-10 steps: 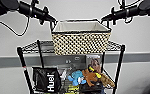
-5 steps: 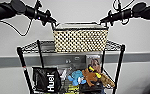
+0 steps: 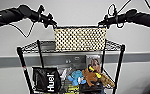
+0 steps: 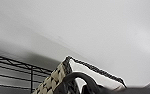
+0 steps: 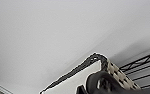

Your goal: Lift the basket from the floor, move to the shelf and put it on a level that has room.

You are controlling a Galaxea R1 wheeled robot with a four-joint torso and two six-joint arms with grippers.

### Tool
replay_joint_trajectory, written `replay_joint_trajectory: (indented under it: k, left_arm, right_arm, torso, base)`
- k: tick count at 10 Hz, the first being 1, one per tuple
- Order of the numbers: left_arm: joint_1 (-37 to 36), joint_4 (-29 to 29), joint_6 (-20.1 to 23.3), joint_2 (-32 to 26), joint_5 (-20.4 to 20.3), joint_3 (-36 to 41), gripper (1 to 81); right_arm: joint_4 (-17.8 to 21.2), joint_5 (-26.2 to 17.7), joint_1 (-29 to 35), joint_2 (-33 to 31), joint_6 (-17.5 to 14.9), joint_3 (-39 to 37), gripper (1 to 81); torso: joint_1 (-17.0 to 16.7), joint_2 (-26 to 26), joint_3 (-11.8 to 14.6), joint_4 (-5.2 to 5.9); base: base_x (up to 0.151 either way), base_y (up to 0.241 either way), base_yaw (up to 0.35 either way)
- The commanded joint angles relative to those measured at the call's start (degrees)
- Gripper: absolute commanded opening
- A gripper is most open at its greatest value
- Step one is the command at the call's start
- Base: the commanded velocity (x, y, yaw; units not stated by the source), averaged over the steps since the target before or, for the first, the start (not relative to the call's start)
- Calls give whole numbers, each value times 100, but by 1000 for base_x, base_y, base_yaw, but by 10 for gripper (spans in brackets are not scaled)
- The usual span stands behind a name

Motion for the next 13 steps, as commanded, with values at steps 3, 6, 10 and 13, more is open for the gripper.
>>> replay_joint_trajectory:
  k: [3,6,10,13]
  left_arm:
    - [-505,337,236,321,-17,-592,10]
    - [-461,363,280,523,19,-978,10]
    - [-522,302,280,410,10,-611,10]
    - [-532,311,288,233,-34,-355,811]
  right_arm:
    - [-45,228,448,121,-315,-326,10]
    - [-45,228,395,121,-368,-486,10]
    - [60,228,395,34,-368,-294,10]
    - [61,342,421,-116,-368,42,10]
  torso:
    - [-4,-2,2,0]
    - [-4,-2,4,0]
    - [-6,-5,4,0]
    - [-6,-5,4,0]
  base:
    - [0,0,0]
    - [0,0,0]
    - [0,0,0]
    - [0,0,0]
